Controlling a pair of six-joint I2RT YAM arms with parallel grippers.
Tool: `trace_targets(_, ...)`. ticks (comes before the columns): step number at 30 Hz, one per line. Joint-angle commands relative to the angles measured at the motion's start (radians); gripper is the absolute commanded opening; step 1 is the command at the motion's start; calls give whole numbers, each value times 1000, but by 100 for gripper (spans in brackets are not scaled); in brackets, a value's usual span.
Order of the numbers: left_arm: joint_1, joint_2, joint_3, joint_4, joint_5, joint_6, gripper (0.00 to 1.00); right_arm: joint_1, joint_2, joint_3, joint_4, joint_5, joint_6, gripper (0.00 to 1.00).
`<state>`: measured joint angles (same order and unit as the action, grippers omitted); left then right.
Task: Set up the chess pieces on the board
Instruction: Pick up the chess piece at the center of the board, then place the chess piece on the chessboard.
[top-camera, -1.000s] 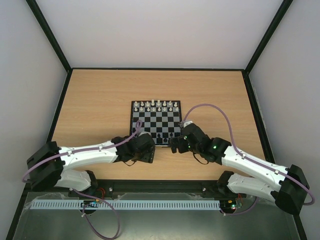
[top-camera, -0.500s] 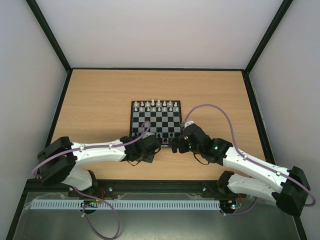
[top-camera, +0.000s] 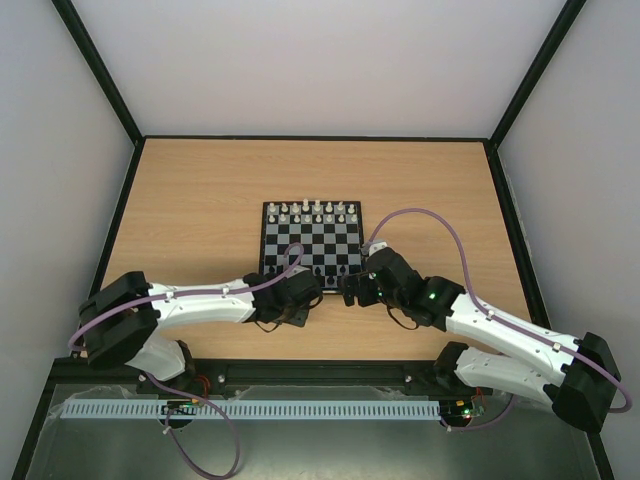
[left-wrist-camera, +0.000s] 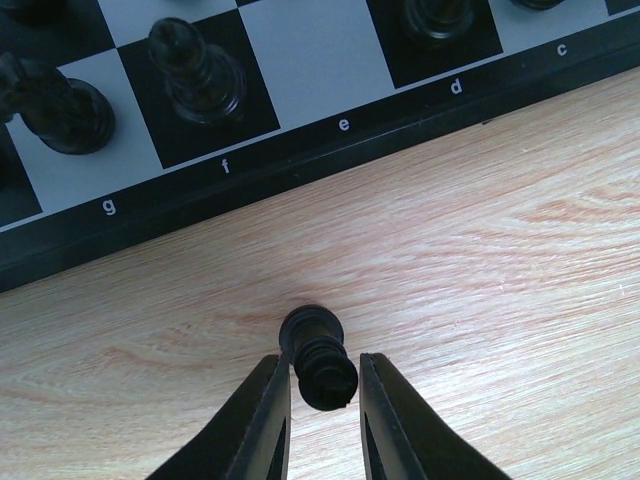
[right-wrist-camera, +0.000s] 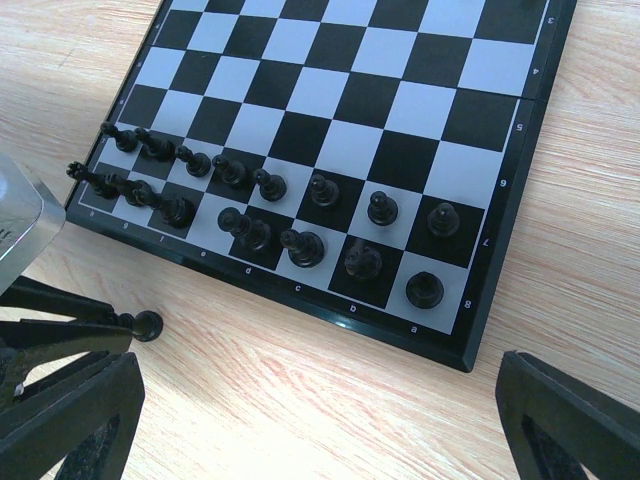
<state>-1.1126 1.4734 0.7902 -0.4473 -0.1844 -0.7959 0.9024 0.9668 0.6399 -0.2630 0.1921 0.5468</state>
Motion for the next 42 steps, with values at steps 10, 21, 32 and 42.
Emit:
trace_targets(10, -8, 22, 22, -16, -23, 4, 11, -4, 0, -19, 5, 5, 5, 97)
trace_targets(21, 3, 32, 137, -98, -59, 61, 11, -4, -6, -20, 7, 4, 5, 97)
trace_targets(32, 57, 96, 214, -94, -52, 138, 11, -5, -10, -20, 8, 9, 5, 97)
trace_targets(42, 105, 137, 242, -59, -41, 183, 11, -4, 1, -20, 11, 12, 2, 97)
